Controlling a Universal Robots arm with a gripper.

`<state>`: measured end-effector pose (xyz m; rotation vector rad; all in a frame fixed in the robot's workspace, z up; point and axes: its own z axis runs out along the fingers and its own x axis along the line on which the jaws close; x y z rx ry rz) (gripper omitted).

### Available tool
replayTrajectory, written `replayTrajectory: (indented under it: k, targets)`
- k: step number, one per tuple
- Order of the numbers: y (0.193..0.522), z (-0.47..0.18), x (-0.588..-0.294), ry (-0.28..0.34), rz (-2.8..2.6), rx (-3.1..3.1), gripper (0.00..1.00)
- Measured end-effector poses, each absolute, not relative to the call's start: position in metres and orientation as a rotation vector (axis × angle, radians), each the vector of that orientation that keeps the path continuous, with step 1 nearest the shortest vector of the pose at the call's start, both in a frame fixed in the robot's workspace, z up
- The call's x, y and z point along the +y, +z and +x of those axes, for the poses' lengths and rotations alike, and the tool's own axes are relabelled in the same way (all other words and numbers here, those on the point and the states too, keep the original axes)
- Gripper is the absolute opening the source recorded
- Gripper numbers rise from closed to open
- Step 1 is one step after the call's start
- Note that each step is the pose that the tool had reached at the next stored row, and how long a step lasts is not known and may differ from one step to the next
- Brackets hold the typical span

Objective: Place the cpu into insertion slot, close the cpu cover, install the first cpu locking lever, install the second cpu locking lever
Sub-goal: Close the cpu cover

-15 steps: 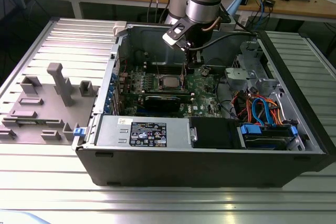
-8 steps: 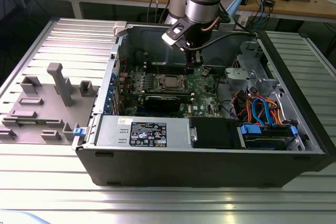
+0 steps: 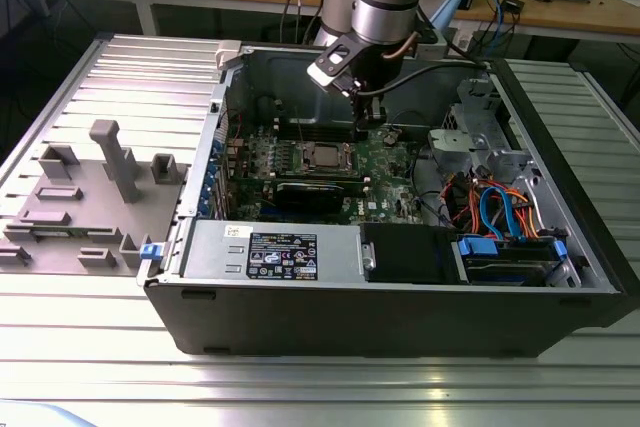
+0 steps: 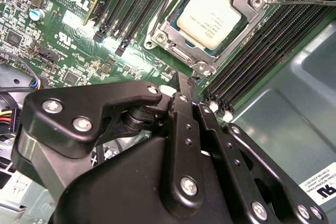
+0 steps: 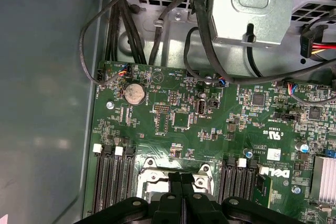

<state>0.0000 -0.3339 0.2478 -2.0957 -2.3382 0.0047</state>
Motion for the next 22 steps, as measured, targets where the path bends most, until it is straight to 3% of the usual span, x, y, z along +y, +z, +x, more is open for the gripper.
replayTrajectory:
  k: [22]
  targets:
    - [0.243, -0.017, -0.335, 0.002, -2.093, -2.339, 0.11]
